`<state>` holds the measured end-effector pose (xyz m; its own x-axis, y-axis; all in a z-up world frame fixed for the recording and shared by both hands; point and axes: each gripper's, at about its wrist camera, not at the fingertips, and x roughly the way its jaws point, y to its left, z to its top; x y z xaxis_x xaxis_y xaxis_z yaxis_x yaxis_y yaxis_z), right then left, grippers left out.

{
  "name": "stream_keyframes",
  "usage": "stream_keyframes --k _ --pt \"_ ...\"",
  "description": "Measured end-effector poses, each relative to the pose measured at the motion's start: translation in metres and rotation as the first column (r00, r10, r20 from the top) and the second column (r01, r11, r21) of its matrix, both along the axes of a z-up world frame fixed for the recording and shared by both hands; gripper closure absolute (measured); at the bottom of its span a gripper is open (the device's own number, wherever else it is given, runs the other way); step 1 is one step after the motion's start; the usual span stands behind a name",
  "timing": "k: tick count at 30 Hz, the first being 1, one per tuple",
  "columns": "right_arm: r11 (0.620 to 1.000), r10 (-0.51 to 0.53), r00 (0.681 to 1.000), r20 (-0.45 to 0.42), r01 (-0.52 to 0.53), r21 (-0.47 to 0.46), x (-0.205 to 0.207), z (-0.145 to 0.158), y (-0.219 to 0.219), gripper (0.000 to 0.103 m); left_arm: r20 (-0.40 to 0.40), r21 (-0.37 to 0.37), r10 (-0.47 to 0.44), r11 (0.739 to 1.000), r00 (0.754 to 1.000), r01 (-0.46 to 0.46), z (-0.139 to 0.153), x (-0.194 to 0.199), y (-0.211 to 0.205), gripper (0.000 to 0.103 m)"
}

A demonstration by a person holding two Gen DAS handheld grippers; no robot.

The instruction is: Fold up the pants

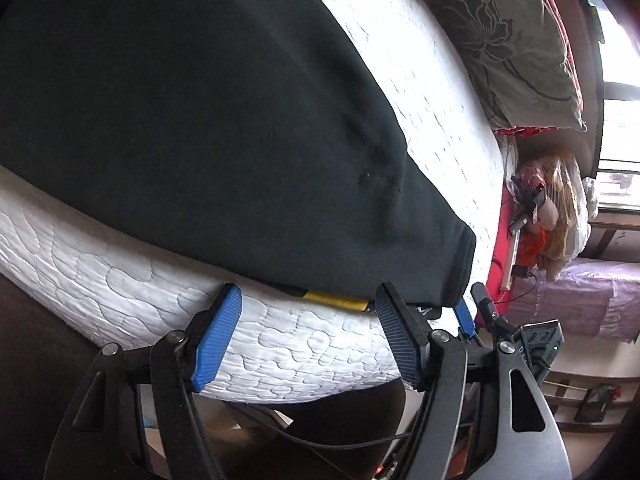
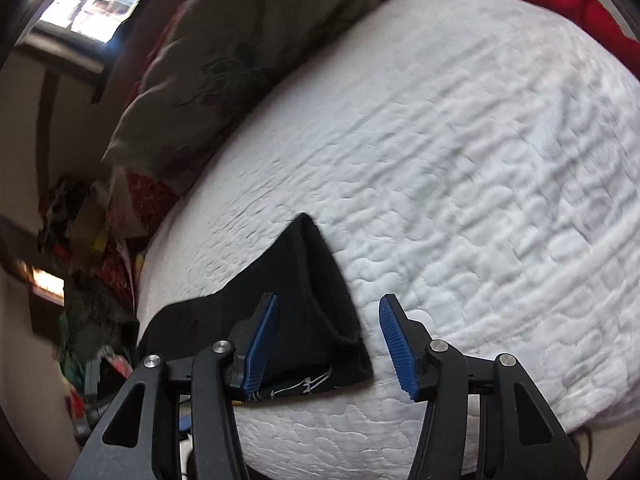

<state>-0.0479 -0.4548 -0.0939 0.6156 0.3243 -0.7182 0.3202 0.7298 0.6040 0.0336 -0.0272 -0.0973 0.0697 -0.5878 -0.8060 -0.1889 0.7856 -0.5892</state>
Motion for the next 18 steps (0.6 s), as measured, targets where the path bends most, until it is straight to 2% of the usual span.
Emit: stream_keyframes --k 3,4,6,7,8,10,12,14,16,18 --pt "0.997 0.05 0.998 -0.042 -0.052 -0.05 0.008 -0.001 0.009 0.06 -0.008 -0.003 0.024 1.0 1.0 -0.024 -0.002 0.004 0.003 0.034" --pt "0.997 0.051 0.998 -0.046 -0.054 -0.063 0.01 -0.001 0.011 0.069 -0.004 0.004 0.028 1.0 1.0 -0.028 -0.002 0.006 0.002 0.035" --pt "0.993 0.06 0.997 -0.055 -0.066 -0.096 0.012 -0.001 0.014 0.087 0.007 0.047 0.028 0.998 1.0 -0.028 0.0 0.01 0.002 0.052" --pt "0.991 0.064 0.996 -0.059 -0.07 -0.11 0.013 0.0 0.014 0.099 0.011 0.068 0.025 0.997 1.0 -0.026 0.001 0.011 0.002 0.073" --pt "0.992 0.07 0.996 -0.06 -0.076 -0.102 0.013 0.002 0.014 0.099 0.011 0.085 0.018 0.996 1.0 -0.019 0.002 0.011 0.002 0.086" --pt "0.995 0.071 0.996 -0.047 -0.074 -0.065 0.01 0.009 0.013 0.099 0.001 0.07 0.031 0.997 1.0 -0.031 0.004 0.009 0.008 0.092" --pt "0.995 0.093 0.996 -0.019 -0.093 -0.028 0.003 0.019 0.013 0.1 -0.011 0.03 0.052 0.998 0.999 -0.052 0.005 0.003 0.016 0.093" --pt "0.993 0.114 0.994 -0.002 -0.114 -0.008 -0.005 0.024 0.014 0.1 -0.009 0.03 0.059 0.998 0.998 -0.059 0.002 0.0 0.023 0.093" --pt "0.992 0.127 0.992 -0.017 -0.127 -0.004 -0.009 0.02 0.015 0.1 -0.045 0.039 0.064 0.997 0.997 -0.062 -0.01 0.0 0.028 0.093" --pt "0.993 0.12 0.991 -0.064 -0.121 -0.011 -0.01 0.006 0.015 0.1 -0.078 0.016 0.078 0.997 0.994 -0.077 -0.019 -0.001 0.033 0.093"
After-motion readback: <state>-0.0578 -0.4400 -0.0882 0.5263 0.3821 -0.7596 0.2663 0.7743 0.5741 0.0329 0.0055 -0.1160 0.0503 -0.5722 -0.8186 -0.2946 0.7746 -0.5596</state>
